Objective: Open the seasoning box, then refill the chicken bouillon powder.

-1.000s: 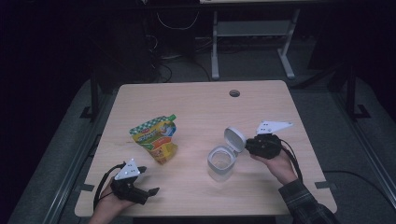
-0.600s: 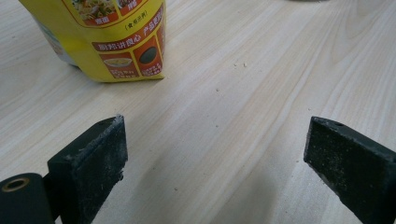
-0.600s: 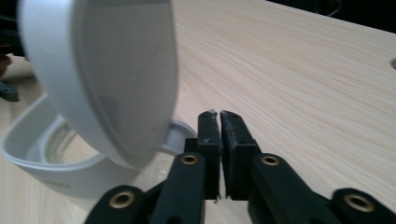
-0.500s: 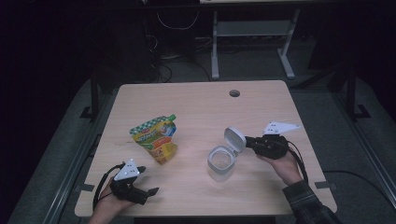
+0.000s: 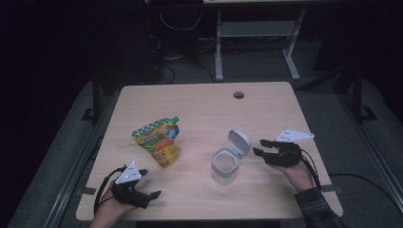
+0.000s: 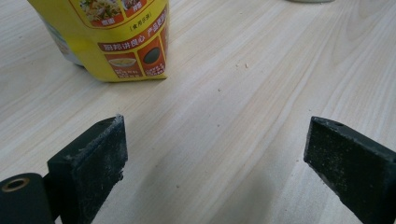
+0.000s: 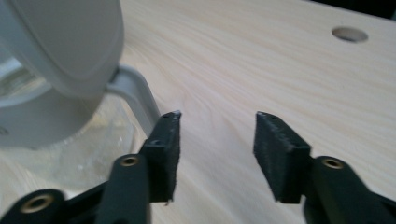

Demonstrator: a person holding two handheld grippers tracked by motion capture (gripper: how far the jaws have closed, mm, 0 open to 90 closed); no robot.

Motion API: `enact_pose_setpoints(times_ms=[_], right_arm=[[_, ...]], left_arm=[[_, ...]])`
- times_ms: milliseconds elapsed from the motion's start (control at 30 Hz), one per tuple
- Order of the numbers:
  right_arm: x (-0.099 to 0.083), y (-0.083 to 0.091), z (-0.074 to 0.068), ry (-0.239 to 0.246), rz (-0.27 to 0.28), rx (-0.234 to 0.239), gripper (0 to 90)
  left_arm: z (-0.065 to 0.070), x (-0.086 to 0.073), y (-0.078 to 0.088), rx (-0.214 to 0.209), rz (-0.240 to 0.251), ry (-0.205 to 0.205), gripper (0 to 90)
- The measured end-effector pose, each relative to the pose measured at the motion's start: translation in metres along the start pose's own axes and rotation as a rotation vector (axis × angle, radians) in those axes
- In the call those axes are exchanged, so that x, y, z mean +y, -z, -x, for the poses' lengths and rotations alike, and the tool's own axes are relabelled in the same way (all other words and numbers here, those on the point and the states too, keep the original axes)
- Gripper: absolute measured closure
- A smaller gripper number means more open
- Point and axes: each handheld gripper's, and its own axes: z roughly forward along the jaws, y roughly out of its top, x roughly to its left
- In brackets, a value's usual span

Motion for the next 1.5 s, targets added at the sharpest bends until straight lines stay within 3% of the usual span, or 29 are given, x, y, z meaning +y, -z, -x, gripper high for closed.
enact_pose_setpoints(times_ms=[500,933,1500], right_arm=[[-0.034,0.016,-0.003,-0.028,-0.018,-0.070,27.1],[-0.048,0.022,0.000,-0.056,-0.036,-0.083,24.7],[-0.046,0.014,-0.003,-0.052,-0.026,-0.088,23.6]], left_arm=[[-0.002,0.000,0.003,0.016,-0.014,0.012,5.8],[-0.013,0.001,0.011,0.038,0.015,0.006,5.6],[-0.028,0.019,0.029,0.037,0.115,0.031,5.7]])
